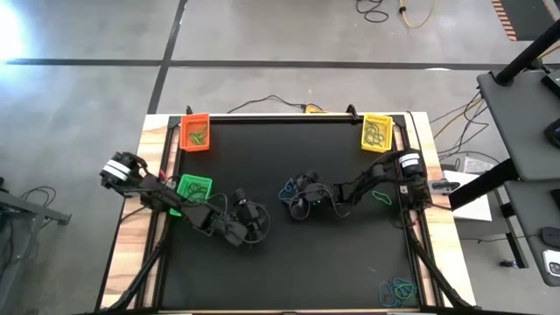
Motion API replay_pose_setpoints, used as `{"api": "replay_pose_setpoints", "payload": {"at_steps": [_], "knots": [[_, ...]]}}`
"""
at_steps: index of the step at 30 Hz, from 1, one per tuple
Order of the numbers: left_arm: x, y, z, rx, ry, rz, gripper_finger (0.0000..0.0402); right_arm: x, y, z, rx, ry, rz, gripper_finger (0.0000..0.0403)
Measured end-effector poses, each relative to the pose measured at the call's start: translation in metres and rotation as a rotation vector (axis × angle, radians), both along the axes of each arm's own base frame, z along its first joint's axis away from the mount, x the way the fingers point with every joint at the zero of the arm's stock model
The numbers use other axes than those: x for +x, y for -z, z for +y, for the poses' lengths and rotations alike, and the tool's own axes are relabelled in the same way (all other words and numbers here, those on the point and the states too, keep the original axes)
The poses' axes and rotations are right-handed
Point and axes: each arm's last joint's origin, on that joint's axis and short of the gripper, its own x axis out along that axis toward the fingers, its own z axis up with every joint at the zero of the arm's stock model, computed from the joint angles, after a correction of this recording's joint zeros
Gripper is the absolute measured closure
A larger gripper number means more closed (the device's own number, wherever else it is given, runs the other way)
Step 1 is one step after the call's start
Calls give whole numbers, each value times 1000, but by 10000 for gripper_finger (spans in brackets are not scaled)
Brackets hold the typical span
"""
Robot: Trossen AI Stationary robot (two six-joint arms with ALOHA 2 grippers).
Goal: Sort rubber bands into baskets
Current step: Put the bottom left blue rubber band into the yellow bin
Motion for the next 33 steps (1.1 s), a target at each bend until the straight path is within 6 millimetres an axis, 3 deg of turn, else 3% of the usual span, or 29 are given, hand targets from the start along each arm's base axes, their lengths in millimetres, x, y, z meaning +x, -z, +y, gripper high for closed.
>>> {"api": "replay_pose_setpoints", "payload": {"at_steps": [5,17,27,33], "knots": [[0,0,0,6,-9,-5,260,2,2,0,-16,-30,-16,63],[1,-1,0,8,-12,-8,260,3,-1,1,-26,-61,-20,241],[1,-3,-5,4,2,-15,260,3,-7,1,-61,-72,-20,357],[0,-2,-4,11,3,0,260,0,-28,0,-116,-70,25,393]]}}
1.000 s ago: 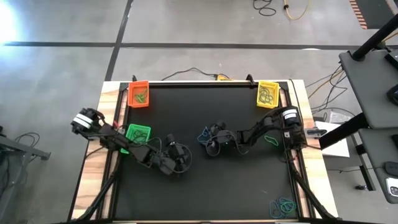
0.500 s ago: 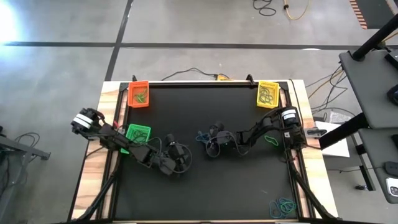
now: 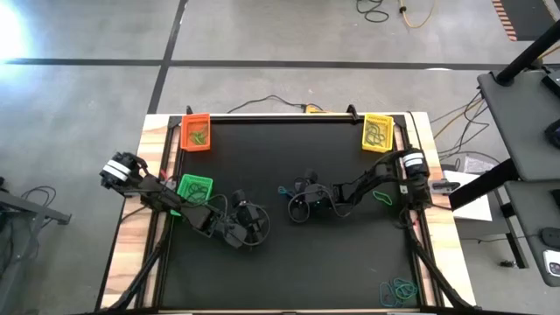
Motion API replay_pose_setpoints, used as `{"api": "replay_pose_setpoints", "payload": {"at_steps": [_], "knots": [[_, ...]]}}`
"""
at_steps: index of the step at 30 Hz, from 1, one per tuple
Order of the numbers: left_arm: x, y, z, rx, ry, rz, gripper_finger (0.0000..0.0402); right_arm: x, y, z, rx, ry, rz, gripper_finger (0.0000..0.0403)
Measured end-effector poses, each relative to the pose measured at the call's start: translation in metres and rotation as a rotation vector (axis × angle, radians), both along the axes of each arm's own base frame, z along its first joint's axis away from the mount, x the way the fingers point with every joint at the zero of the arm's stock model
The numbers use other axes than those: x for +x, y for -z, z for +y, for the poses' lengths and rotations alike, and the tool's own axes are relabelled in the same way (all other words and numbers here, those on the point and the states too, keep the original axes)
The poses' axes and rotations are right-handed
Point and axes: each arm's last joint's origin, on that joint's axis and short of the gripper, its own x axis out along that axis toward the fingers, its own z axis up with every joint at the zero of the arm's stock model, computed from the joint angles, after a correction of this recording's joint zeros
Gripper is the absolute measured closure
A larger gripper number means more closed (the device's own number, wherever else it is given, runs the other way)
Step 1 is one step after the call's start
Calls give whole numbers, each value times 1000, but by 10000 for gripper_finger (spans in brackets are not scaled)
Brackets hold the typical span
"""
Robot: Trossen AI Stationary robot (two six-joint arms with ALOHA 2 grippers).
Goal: Sort rubber bands into baskets
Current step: Put the bottom left blue rubber band into the yellow bin
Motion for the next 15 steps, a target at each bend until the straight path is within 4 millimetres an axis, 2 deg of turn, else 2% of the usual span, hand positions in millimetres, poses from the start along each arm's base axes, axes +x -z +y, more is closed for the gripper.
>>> {"api": "replay_pose_setpoints", "payload": {"at_steps": [4,9,12,15], "knots": [[-1,1,0,8,-1,15,260,-10,-26,-4,-91,38,76,394],[-1,1,1,19,2,24,260,-29,-72,-20,-113,123,115,394],[-1,1,1,27,7,27,260,-49,-90,-37,-117,228,191,394],[-1,1,1,28,7,26,260,-75,-109,-64,-98,373,261,394]]}}
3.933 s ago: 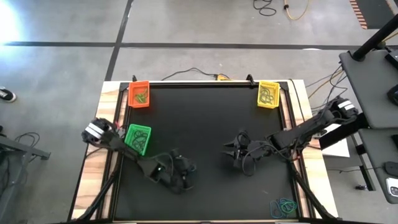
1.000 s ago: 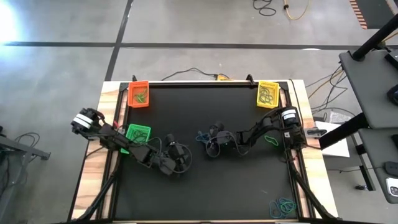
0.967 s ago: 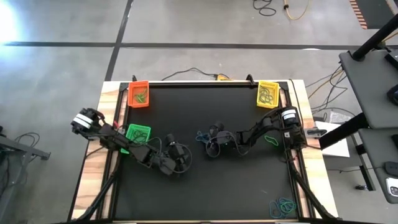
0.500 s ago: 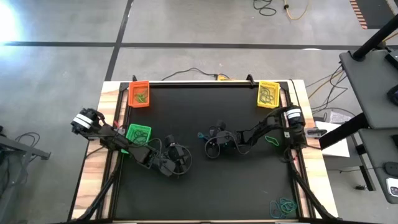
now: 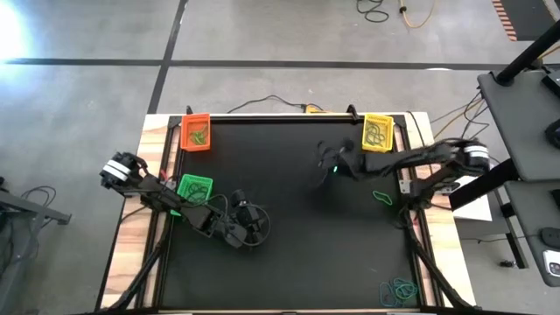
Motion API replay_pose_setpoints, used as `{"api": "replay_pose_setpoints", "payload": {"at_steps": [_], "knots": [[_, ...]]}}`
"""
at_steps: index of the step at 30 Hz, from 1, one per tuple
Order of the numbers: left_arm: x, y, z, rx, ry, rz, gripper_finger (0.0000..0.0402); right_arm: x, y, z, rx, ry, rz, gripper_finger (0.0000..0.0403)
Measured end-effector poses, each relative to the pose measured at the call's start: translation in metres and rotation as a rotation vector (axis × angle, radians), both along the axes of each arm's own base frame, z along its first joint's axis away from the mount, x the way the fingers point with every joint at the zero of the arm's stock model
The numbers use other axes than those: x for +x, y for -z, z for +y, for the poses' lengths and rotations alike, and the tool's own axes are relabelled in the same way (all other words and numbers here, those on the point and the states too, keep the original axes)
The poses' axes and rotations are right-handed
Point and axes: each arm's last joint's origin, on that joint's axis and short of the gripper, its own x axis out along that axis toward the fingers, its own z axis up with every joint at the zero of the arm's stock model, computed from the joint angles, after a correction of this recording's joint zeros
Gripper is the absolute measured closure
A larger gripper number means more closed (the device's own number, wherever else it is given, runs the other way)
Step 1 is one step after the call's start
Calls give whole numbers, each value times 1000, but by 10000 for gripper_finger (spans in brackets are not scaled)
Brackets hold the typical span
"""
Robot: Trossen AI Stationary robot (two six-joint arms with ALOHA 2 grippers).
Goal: Sort rubber bands into baskets
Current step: Put the bottom left blue rubber band into the yellow bin
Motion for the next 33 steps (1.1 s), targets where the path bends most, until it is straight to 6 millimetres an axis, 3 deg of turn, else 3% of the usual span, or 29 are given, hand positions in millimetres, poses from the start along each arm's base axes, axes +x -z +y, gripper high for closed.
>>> {"api": "replay_pose_setpoints", "payload": {"at_steps": [6,11,15,22,29,33], "knots": [[1,-1,0,-3,-5,-15,260,-66,-23,-60,44,392,106,394],[1,-1,0,2,-10,-22,260,-95,-35,-91,28,577,174,394],[1,-2,0,1,-13,-31,260,-104,-33,-111,49,655,207,394],[1,-2,-2,-5,-11,-38,260,-112,-5,-136,162,735,265,394],[-3,-2,-10,-20,14,-43,260,-110,17,-143,214,759,333,392],[-4,-2,-12,-29,20,-46,260,-109,22,-144,224,779,332,368]]}}
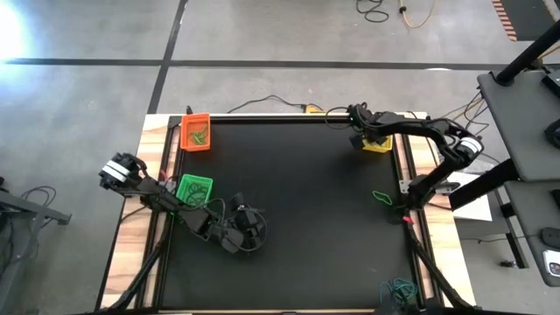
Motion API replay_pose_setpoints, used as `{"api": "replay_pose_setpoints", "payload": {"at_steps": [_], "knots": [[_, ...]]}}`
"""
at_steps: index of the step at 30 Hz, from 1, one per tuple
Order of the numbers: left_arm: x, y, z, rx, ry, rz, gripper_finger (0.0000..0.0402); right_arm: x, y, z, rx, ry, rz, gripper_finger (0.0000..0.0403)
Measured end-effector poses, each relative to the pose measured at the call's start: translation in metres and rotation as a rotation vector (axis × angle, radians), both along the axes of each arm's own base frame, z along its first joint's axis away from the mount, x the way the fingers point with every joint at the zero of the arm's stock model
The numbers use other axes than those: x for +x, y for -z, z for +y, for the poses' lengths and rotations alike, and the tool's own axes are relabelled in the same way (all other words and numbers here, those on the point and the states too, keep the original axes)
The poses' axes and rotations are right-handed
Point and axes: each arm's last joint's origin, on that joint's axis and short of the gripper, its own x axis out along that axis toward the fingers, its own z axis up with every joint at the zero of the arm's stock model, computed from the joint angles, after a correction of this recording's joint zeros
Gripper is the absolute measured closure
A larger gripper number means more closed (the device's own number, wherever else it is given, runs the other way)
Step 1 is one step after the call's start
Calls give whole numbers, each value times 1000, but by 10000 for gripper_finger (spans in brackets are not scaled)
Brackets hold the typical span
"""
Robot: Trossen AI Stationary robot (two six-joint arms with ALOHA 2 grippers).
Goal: Sort rubber bands into baskets
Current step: Put the bottom left blue rubber band into the yellow bin, then put the rubber bands into the center of the table
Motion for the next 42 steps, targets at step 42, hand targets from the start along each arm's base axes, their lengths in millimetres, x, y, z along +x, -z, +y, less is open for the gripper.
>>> {"api": "replay_pose_setpoints", "payload": {"at_steps": [42], "knots": [[31,-49,-17,131,104,-85,260,-1,-48,405,963,-530,-529,287]]}}
